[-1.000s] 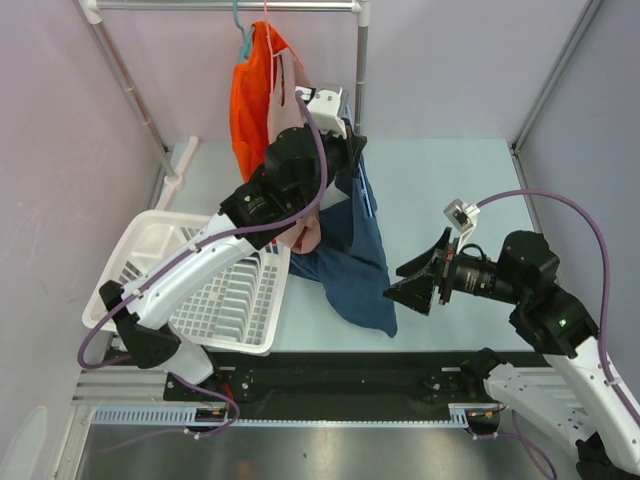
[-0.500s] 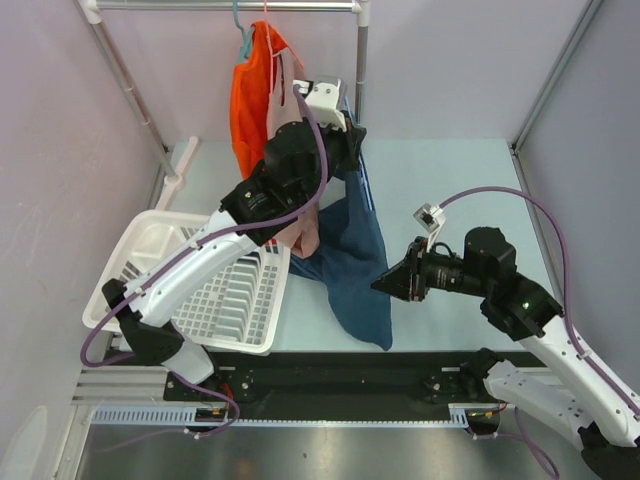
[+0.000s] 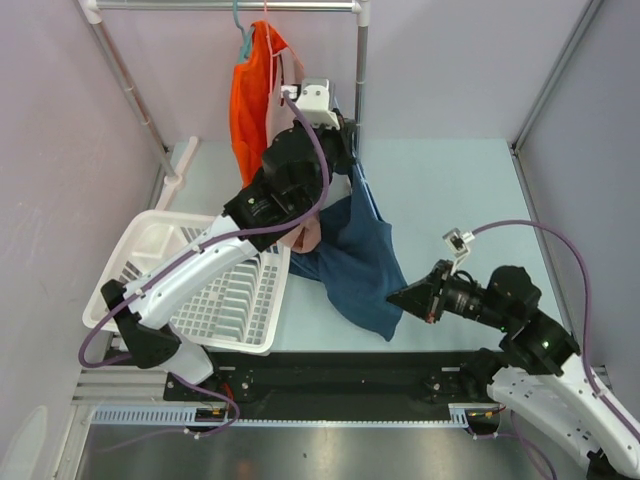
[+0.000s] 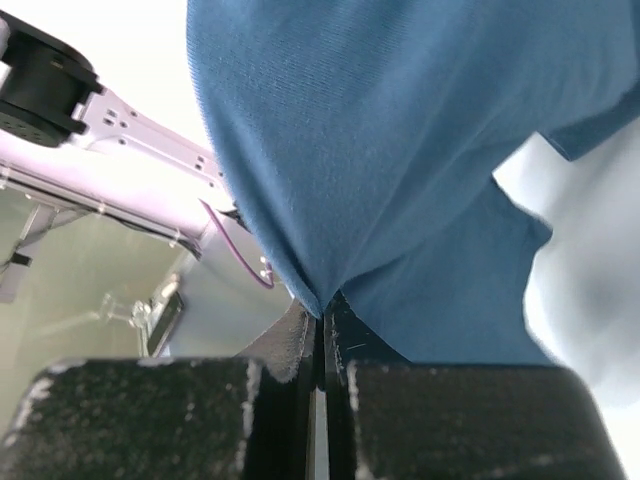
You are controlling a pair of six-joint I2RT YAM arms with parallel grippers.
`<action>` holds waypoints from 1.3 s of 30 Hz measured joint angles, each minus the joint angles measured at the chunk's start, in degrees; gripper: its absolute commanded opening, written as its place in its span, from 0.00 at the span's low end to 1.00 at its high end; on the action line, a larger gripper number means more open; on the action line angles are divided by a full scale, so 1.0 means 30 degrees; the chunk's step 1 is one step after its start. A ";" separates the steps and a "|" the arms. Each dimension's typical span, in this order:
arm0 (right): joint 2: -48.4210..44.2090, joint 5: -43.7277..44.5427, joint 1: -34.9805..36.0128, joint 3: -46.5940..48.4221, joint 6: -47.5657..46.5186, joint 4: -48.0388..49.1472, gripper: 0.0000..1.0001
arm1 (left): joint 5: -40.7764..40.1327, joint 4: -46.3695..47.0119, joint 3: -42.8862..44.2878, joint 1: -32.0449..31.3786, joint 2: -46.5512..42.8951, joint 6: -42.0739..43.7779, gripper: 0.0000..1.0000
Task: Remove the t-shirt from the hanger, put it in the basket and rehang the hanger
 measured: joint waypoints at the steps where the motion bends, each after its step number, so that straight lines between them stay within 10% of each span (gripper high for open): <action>1: -0.0546 0.0175 -0.0007 -0.0197 0.0233 -0.0197 0.00 | -0.0299 0.0291 -0.0058 -0.0007 -0.0029 0.0153 0.00; 19: -0.5421 0.2331 0.0000 -0.1479 0.3723 -0.4386 0.00 | -0.1851 -0.0641 0.2375 0.0262 0.0794 -0.1282 0.00; 34: 0.9799 0.1851 -0.3213 0.0168 0.1035 -0.0022 0.00 | 0.2667 -0.4058 0.2484 0.1020 0.0576 -0.6783 0.00; 37: 1.1285 0.1253 -0.4852 0.0882 0.0036 -0.0117 0.19 | 0.3636 -0.4007 0.1829 0.1020 0.0138 -0.6732 0.00; 39: 1.1679 0.1188 -0.5384 0.1472 -0.0707 -0.0619 0.50 | 0.4197 -0.3934 0.1421 0.1020 -0.0146 -0.6594 0.00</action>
